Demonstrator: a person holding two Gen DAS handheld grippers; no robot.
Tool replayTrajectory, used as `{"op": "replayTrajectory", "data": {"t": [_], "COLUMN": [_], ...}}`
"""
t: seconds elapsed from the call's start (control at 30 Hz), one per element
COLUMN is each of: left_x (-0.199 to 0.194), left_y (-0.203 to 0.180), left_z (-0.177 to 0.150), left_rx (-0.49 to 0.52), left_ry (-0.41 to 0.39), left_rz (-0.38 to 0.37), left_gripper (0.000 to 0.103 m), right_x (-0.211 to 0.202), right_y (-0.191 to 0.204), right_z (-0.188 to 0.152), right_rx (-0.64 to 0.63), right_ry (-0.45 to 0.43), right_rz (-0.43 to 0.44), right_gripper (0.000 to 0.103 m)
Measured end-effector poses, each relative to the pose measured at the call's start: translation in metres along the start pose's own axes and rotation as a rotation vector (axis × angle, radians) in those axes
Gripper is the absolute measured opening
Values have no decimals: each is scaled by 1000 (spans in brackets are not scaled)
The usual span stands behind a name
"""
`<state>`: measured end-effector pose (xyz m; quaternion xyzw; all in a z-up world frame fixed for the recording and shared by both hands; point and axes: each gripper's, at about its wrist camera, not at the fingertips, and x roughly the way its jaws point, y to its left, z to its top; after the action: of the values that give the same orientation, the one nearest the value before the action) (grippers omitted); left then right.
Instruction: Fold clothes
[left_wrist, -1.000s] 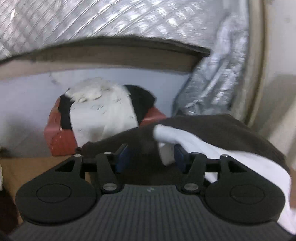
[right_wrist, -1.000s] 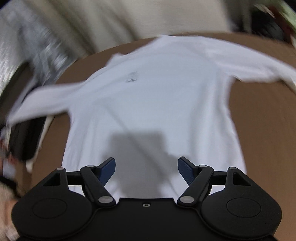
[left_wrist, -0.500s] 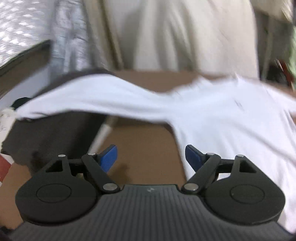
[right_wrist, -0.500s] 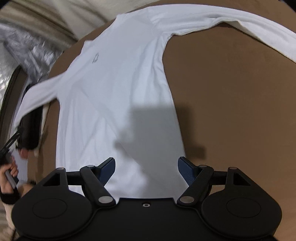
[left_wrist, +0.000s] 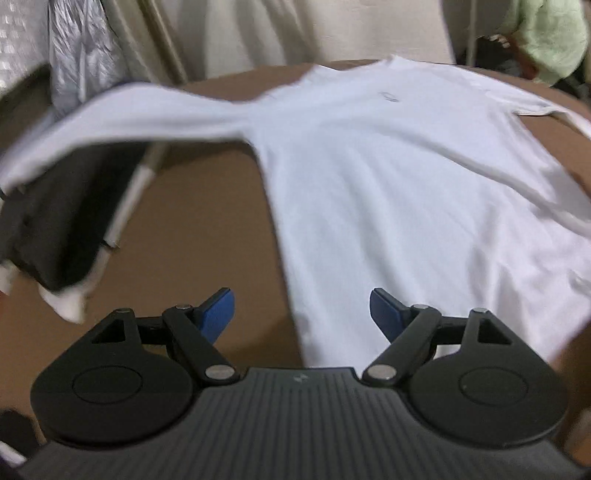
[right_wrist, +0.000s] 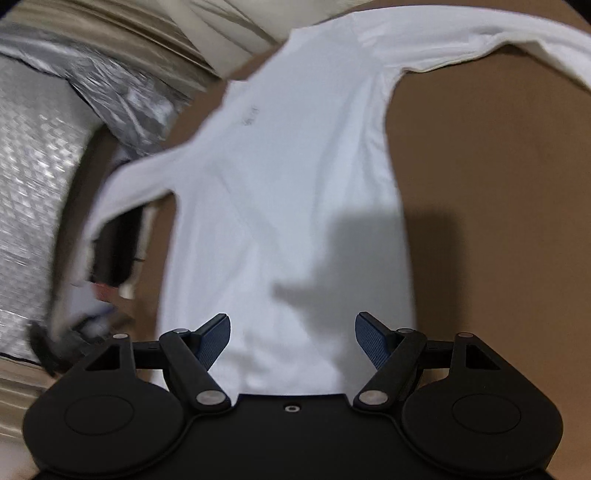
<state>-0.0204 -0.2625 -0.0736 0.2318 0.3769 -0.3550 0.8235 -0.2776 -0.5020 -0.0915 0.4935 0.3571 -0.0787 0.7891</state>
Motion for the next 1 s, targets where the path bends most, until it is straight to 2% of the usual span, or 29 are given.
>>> {"op": "replayTrajectory", "data": {"t": [0.07,0.17,0.27,0.33,0.47,0.57,0.63,0.77,0.9,0.97,1.0], "left_x": [0,5,13,17,11,1,4,15,17,17,16], "left_y": [8,23,31,34,34,26,21,7,-12,-15,-15], "left_z": [-19,-44,-48,-48,-52,-60,-69,-86,-95,-96,-96], "left_rx": [-21,-49,-36,-30,-37,11,4,-25,18,15,12], "left_ry": [5,22,19,12,-7,-29,12,139,176,176,161], "left_rz": [-45,-93,-101,-106,-192,-235,-239,-222,-173,-152,-152], "left_gripper": [80,80,80,80,80,82,87,87,87,77,60], "right_x": [0,2,-4,-11,-26,-35,-37,-34,-20,-9,-3], "right_y": [-2,-3,6,16,34,53,62,75,79,82,80], "right_z": [-2,-15,-41,-60,-98,-133,-158,-213,-251,-257,-257], "right_rx": [17,47,31,-14,-118,-273,-365,-462,-490,-527,-549], "right_ry": [-21,-54,-98,-136,-220,-304,-366,-479,-501,-488,-479], "right_rz": [15,-28,-52,-88,-185,-299,-360,-421,-503,-552,-587], "right_gripper": [79,79,79,79,79,79,79,78,78,78,78]}}
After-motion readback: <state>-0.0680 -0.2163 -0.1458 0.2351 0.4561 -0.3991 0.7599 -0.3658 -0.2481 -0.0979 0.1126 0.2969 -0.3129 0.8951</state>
